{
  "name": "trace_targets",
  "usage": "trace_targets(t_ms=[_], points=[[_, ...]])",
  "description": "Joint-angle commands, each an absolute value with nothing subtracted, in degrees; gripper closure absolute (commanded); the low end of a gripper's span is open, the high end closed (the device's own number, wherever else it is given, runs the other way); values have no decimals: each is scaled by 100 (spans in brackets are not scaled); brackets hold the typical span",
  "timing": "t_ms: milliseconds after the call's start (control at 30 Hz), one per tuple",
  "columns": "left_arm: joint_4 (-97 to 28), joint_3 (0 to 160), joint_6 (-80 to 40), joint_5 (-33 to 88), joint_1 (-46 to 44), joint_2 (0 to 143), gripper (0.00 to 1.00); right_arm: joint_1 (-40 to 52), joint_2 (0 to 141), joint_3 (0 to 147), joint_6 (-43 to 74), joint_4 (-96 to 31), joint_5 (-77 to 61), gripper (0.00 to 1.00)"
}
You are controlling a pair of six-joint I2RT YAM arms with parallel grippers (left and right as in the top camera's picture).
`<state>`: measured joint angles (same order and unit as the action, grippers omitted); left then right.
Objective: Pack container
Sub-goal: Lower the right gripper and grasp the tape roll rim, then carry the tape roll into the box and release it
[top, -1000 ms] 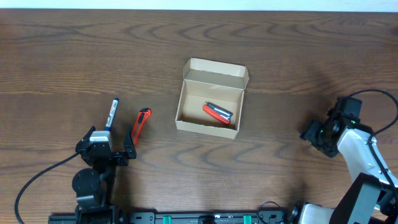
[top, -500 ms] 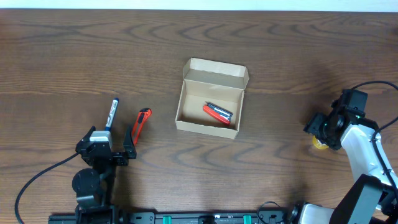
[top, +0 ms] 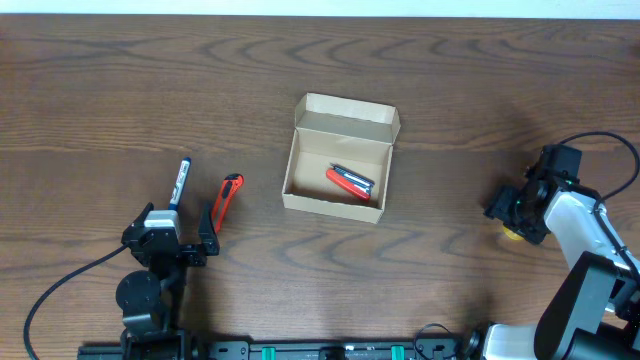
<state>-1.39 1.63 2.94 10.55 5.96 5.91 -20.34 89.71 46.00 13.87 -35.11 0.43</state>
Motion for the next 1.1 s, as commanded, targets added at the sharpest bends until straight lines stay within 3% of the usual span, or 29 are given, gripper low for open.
trace_targets(t_ms=[0, 200, 333, 400, 467, 533, 833, 933, 1067], points=[[-285, 38, 255, 1210, 598, 600, 5, -2093, 9109, 4692, 1280, -3439, 193, 34], [-283, 38, 255, 1208, 598, 600, 5, -2093, 9341, 4692, 1278, -3315, 213, 38], [-281, 38, 255, 1210, 598, 600, 5, -2093, 9411, 4689, 1278, -3247, 213, 52], [-281, 38, 255, 1210, 598, 600, 5, -2093, 9424, 4689, 1278, -3208, 211, 65], [-281, 38, 255, 1210, 598, 600, 5, -2093, 9424, 4689, 1278, -3203, 213, 85], [-279, 38, 255, 1210, 598, 600, 5, -2093, 9424, 4689, 1278, -3203, 213, 97], [-274, 38, 255, 1210, 598, 600, 5, -2086, 9404, 5033, 801, -3218, -443, 99], [-274, 38, 255, 1210, 598, 600, 5, -2003, 9351, 5837, 272, -3555, -1297, 99], [-327, 38, 255, 1208, 598, 600, 5, -1643, 9317, 7679, -1540, -4418, -3448, 99]])
